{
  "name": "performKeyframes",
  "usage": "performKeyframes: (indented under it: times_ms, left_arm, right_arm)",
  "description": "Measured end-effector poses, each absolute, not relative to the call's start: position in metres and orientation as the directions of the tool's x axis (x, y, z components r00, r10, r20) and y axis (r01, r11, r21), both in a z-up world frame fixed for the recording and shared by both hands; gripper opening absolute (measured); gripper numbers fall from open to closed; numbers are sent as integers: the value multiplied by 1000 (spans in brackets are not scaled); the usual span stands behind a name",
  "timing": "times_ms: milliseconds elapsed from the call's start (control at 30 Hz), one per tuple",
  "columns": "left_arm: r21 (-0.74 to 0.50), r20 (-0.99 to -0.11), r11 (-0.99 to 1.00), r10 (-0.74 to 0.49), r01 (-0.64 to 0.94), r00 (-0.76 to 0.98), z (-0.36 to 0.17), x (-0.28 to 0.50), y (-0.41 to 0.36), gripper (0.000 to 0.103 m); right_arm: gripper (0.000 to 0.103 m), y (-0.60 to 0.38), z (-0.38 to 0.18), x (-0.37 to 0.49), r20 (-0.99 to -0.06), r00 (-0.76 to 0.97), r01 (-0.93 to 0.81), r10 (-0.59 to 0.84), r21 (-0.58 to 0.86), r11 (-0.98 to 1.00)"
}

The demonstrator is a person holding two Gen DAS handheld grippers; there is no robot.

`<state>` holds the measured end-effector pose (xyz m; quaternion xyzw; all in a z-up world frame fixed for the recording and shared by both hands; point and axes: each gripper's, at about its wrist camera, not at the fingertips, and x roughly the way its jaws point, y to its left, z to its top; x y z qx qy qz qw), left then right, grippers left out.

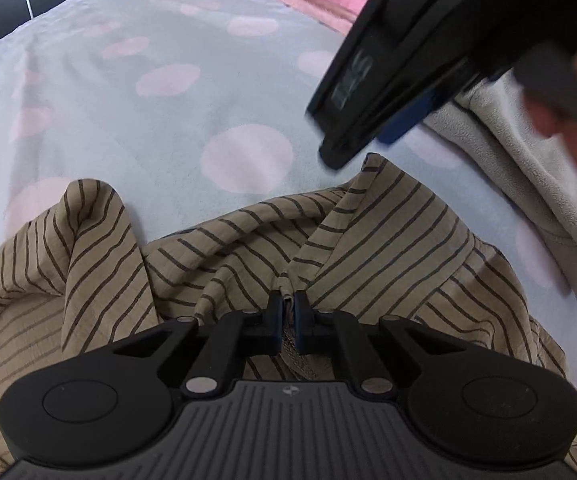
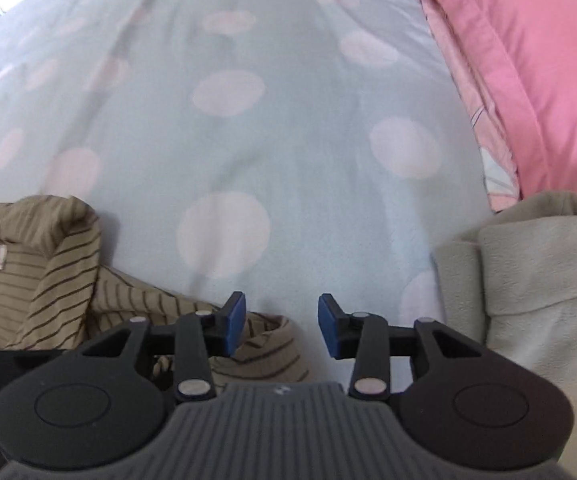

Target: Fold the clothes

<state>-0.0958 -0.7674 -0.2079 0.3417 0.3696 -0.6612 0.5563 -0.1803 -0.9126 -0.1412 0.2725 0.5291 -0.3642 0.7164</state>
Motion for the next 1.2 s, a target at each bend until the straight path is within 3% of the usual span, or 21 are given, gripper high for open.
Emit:
performKeyframes:
  times_ms: [133, 167, 233, 633, 667, 700, 733, 767, 833, 933, 1000, 1133, 1200]
  left_arm:
    - [-129, -851, -108, -498, 986, -166, -210, -92, -765, 4]
    - [-125, -850, -111, -501, 986, -164, -209, -93, -765, 4]
    - [-115, -846, -119, -509, 986, -160, -207, -94, -765, 3]
    - [-148, -800, 17, -589, 989, -109, -211, -84, -785, 2]
    - [-151, -797, 19, -594, 988, -111, -211, -83, -784, 2]
    - [-154, -793, 14, -598, 988, -115, -211, -82, -783, 2]
    - [-155, -788, 10, -604, 988, -117, -212, -79, -781, 2]
    - [-157, -785, 18, -609, 987, -114, -211, -77, -780, 6]
    - [-161, -780, 37, -617, 986, -105, -210, -73, -777, 8]
    - [-155, -772, 57, -630, 986, -84, -208, -70, -773, 12]
    - [-127, -767, 58, -639, 990, -61, -205, -72, -774, 14]
    - [-99, -768, 74, -640, 992, -29, -194, -75, -765, 15]
    - [-75, -767, 61, -641, 995, -19, -186, -76, -759, 26]
  right_arm:
    - [20, -913, -159, -180, -983, 96, 801, -154, -16, 599]
    - [10, -913, -159, -182, -983, 82, 795, -164, -35, 606]
    - [5, -913, -156, -186, -978, 71, 793, -197, -64, 605]
    - [6, -919, -150, -210, -913, 125, 852, -388, -102, 514]
    - [10, -920, -152, -212, -907, 117, 859, -405, -113, 500]
    - [27, -921, -151, -214, -900, 113, 866, -422, -119, 486]
    - [35, -925, -147, -215, -892, 111, 874, -438, -122, 471]
    - [36, -929, -144, -220, -885, 118, 882, -449, -114, 457]
    - [30, -932, -132, -232, -871, 149, 890, -468, -88, 447]
    - [30, -925, -119, -245, -864, 234, 867, -446, -22, 498]
    - [15, -917, -122, -246, -883, 274, 838, -381, 26, 545]
    - [7, -904, -146, -240, -905, 291, 813, -310, 63, 578]
    - [8, -906, -162, -237, -903, 268, 837, -337, 44, 546]
